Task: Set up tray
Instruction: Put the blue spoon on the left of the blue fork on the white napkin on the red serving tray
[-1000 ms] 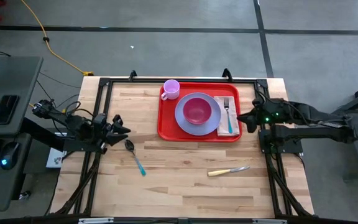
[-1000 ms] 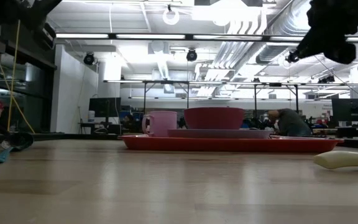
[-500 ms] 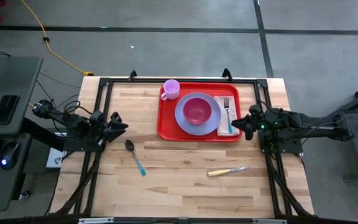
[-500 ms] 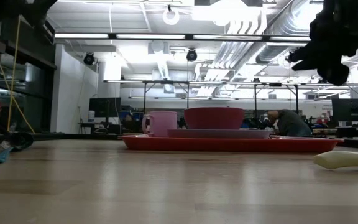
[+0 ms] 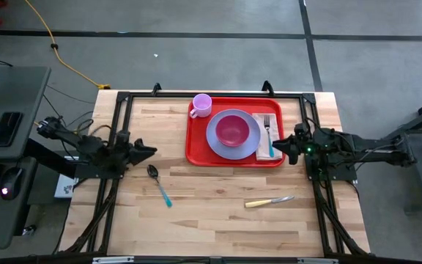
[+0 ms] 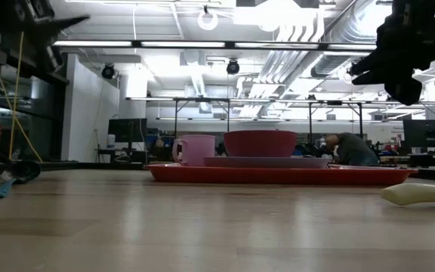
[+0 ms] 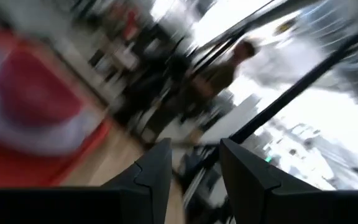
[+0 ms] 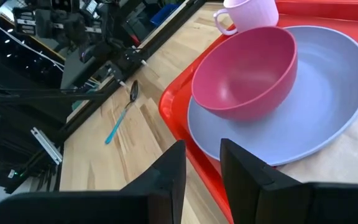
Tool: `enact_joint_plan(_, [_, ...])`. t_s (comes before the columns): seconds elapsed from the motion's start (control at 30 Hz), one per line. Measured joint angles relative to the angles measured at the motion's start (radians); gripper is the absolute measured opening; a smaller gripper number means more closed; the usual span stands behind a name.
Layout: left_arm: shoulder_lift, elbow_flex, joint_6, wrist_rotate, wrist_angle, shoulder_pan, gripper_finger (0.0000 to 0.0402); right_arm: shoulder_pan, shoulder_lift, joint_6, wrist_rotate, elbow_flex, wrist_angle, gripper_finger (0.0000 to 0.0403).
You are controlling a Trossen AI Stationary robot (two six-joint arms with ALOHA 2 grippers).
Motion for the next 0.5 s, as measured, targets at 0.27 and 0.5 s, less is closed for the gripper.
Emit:
enact_joint_plan(0.27, [0.055,0.267,-0.444,0.085,-0.784,0.0,0.0166,0.0,0.0,-0.001,0.0,0.0,0.0,0.0078])
enact_joint_plan(0.5, [0.117,0.41,-0.705,0.21,-1.185,0.0,0.0166,0.0,0.0,-0.001,0.0,0.0,-0.001,0.0078])
